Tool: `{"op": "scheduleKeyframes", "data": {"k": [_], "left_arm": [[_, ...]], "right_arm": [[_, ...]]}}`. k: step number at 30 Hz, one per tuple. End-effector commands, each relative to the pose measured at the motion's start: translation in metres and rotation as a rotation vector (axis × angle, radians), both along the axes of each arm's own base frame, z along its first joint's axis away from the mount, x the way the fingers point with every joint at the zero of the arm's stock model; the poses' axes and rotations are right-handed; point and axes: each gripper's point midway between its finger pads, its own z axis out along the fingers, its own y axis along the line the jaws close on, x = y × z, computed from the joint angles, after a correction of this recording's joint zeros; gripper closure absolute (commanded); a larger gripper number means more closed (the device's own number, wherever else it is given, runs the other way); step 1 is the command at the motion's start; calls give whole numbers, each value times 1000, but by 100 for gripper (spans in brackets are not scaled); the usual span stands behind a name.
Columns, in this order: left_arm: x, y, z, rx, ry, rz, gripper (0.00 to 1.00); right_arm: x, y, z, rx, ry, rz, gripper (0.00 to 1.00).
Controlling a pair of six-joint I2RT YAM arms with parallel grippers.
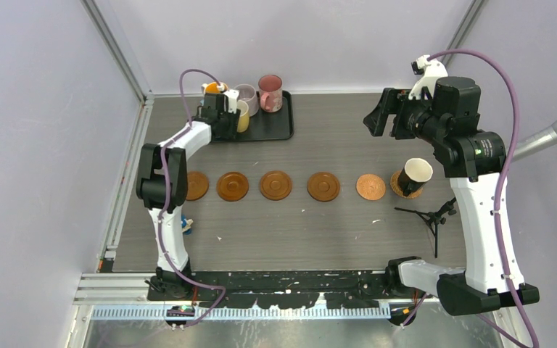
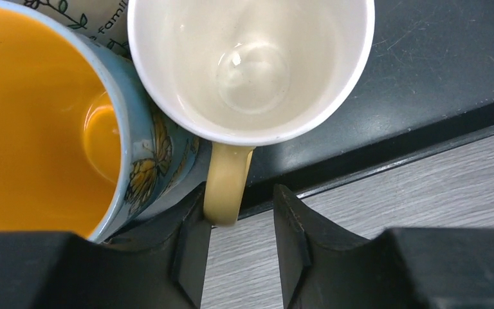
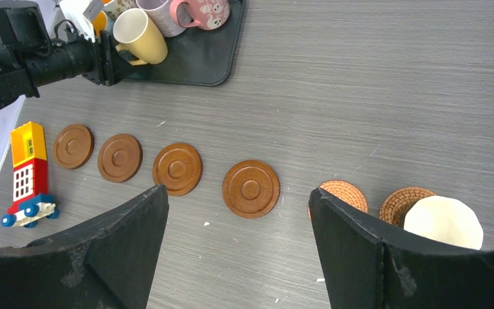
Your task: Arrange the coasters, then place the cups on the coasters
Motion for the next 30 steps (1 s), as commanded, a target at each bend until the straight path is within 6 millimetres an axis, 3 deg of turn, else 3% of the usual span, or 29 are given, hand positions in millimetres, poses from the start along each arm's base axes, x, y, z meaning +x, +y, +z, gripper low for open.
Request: {"op": "scheduleKeyframes", "data": {"k": [1,10,13,17,18,24,30], "left_arm": [[24,-8,22,-19,-88,-26,59],[41,-8,18,6,-86,-18,59],[44,-7,21,10,-89,-13,70],[40,-7,31,1,-103,-13,98],[39,-6,34,-2,-111,-7,100],[27,-11,56,-35,-157,-25,100],[14,-29,82,-60,-250,-92,100]], "right_arm": [[-1,-1,18,-9,-60,1,15],[-2,-3,17,-17,-63,-3,15],[-2,-5,17,-22,-64,-9,15],[-3,-4,17,-23,-65,-8,15],[-3,-4,17,-22,-65,-7,15],[-5,-4,19,-23,-74,-4,15],[-9,-3,18,-18,-75,6,15]]}}
